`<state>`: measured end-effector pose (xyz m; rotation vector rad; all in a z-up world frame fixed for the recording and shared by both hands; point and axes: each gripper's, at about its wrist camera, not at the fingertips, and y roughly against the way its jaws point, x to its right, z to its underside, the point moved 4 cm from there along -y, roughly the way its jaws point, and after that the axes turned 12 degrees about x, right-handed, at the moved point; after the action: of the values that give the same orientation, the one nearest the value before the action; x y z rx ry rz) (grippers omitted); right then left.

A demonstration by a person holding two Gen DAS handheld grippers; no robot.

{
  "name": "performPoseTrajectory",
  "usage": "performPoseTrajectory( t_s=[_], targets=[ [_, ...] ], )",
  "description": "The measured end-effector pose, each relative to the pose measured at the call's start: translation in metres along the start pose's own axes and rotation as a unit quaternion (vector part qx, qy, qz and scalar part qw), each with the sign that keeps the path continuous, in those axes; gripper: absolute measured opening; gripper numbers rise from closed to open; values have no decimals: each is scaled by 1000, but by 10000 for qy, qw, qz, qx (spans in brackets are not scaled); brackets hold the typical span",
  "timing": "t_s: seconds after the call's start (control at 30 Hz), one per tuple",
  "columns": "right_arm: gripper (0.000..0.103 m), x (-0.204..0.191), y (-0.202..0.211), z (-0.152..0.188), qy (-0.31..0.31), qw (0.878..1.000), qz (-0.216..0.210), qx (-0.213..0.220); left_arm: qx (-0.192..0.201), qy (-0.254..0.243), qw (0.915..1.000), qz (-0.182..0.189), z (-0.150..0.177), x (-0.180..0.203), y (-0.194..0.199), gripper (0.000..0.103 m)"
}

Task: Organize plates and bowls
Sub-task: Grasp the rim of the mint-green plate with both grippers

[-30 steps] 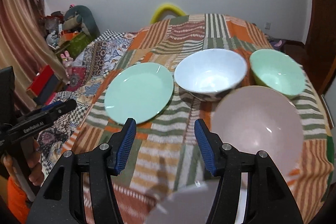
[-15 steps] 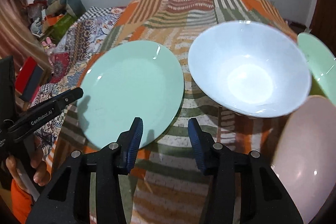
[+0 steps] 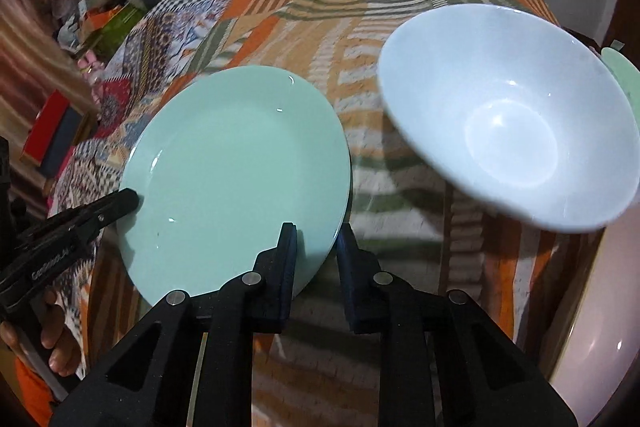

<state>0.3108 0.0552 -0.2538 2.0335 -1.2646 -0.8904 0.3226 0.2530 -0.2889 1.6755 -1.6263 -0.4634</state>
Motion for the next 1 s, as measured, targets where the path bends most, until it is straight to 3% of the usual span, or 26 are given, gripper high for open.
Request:
performPoseTrajectory(
  t_s=[0.43,0.53,0.67,1.0],
  targets=[
    [18,-20,26,41,631,9965,-402,-365,-370,104,9993,25,68,-1,60,17],
    [18,-20,24,39,651,9964,-403,-357,-377,88,9992,76,70,-1,62,18],
    [18,-21,17,33,629,9967,-360,-352,-267,-173,9994,-136,66,-3,62,19],
    [21,-25,16,34,613,9963,-452,-401,-454,162,9988,91,60,-9,44,19]
  ],
)
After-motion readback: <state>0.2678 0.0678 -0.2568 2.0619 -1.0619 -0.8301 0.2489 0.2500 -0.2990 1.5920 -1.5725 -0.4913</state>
